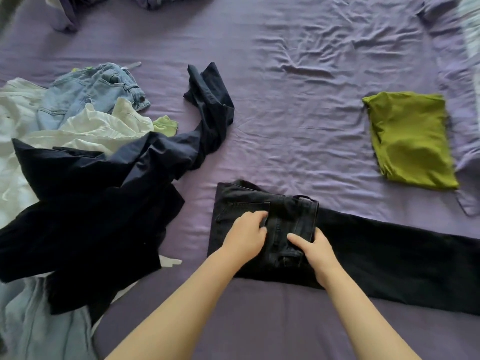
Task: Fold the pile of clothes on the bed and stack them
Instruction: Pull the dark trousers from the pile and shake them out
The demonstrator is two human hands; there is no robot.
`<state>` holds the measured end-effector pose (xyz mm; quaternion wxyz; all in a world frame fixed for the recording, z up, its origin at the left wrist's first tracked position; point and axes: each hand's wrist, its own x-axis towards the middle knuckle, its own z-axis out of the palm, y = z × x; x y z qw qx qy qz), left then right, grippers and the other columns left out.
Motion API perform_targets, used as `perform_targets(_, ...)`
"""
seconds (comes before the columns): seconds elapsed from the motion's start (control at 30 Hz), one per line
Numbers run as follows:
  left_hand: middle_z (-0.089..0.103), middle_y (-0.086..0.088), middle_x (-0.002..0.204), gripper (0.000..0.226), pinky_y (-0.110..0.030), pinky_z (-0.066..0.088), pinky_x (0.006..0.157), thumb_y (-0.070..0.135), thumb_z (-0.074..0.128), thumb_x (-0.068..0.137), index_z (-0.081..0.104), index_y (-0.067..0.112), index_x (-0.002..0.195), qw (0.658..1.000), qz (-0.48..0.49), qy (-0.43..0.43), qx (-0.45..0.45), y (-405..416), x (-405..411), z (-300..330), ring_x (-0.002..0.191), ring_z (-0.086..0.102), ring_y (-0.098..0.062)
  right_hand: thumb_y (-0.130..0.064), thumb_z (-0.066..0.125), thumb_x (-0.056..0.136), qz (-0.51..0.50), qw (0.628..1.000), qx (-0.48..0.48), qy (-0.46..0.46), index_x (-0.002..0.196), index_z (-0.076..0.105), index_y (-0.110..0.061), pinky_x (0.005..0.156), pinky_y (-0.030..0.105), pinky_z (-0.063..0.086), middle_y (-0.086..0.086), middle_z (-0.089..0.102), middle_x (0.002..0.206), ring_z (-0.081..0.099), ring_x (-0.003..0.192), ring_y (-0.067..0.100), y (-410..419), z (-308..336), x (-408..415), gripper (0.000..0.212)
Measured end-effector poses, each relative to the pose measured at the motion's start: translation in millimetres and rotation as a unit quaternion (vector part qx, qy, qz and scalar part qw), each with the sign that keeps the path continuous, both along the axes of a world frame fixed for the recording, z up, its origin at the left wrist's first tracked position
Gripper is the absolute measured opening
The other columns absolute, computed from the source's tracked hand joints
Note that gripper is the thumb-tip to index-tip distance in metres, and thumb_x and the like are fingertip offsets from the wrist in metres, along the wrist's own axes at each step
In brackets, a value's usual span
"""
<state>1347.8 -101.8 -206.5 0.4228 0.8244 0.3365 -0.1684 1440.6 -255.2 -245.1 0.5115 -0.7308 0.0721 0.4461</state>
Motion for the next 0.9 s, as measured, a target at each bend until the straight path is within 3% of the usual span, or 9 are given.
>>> perform_targets(0.07,0.045,-0.004,0.138,0.044,-0.033,0.034,0.107,0.018,0.048,0.096,0.045,0.018,0.140,0.998,0.003,0.005,0.062,-11.1,-16.0,-14.7,0.128,0.039,-0.022,-0.012,0.072,0.081,0.006,1.000,-0.007,0.017,0.114,0.059,-0.018,0.070,0.026,0.053,-0.001,0.070,0.102,0.068,0.091,0.015,-9.6,-7.6,0.8,0.036)
perform_targets(0.17,0.032,-0.004,0.150,0.049,-0.033,0.026,0.113,0.027,0.047,0.097,0.038,0.021,0.145,0.988,-0.006,0.009,0.157,-21.8,-34.7,-26.8,0.139,0.025,-0.021,-0.013,0.073,0.080,-0.003,1.000,0.002,0.019,0.109,0.062,-0.024,0.076,0.028,0.054,-0.002,0.072,0.104,0.069,0.093,0.015,-39.2,-11.9,9.4,0.033)
perform_targets(0.3,-0.007,-0.005,0.161,0.065,-0.048,0.006,0.119,0.053,0.036,0.097,0.009,0.032,0.152,0.970,-0.108,0.099,0.192,-39.7,-37.6,-39.6,0.147,-0.010,-0.025,-0.010,0.067,0.083,-0.047,0.996,-0.068,0.029,0.108,0.059,-0.019,0.080,0.037,0.054,0.004,0.068,0.106,0.066,0.094,0.022,-68.5,-18.7,16.2,0.027)
perform_targets(0.4,-0.025,-0.007,0.157,0.080,-0.054,0.004,0.117,0.067,0.031,0.091,-0.009,0.032,0.151,0.960,-0.132,0.146,0.200,-51.1,-33.6,-50.8,0.145,-0.021,-0.029,-0.011,0.063,0.087,-0.005,0.997,-0.074,-0.015,0.114,0.056,-0.019,0.079,0.029,0.052,0.001,0.066,0.112,0.064,0.098,0.015,-70.6,-15.7,16.4,0.028)
perform_targets(0.53,-0.028,-0.004,0.156,0.087,-0.057,0.008,0.115,0.077,0.029,0.084,-0.013,0.038,0.149,0.959,-0.130,0.162,0.195,-50.6,-31.5,-61.3,0.145,-0.021,-0.029,-0.017,0.050,0.098,0.053,0.985,-0.113,-0.123,0.144,0.037,-0.017,0.107,0.031,0.037,0.002,0.049,0.142,0.044,0.131,0.019,-76.5,-10.1,16.5,0.048)
perform_targets(0.63,-0.027,-0.004,0.156,0.089,-0.058,0.008,0.115,0.079,0.029,0.082,-0.012,0.038,0.149,0.958,-0.122,0.162,0.202,-49.9,-31.1,-67.4,0.145,-0.020,-0.030,-0.026,0.048,0.099,0.011,0.988,-0.108,-0.110,0.152,0.016,-0.022,0.104,0.026,0.030,0.004,0.038,0.150,0.037,0.136,0.020,-70.0,-7.6,9.5,0.062)
perform_targets(0.73,-0.026,-0.004,0.157,0.089,-0.056,0.006,0.116,0.080,0.026,0.080,-0.011,0.038,0.150,0.959,-0.107,0.152,0.213,-52.6,-34.1,-70.5,0.145,-0.019,-0.029,-0.026,0.053,0.096,0.044,0.983,-0.091,-0.154,0.153,0.000,-0.026,0.107,0.021,0.020,-0.002,0.021,0.157,0.022,0.143,0.015,-58.5,-9.9,0.0,0.077)
perform_targets(0.9,-0.027,-0.003,0.156,0.090,-0.055,0.003,0.116,0.082,0.022,0.077,-0.010,0.038,0.150,0.961,-0.086,0.138,0.225,-47.0,-36.2,-69.5,0.144,-0.022,-0.028,-0.024,0.053,0.097,0.071,0.965,-0.108,-0.230,0.152,-0.002,-0.027,0.107,0.019,0.017,0.004,0.015,0.159,0.016,0.145,0.017,-59.2,-13.8,-5.9,0.078)
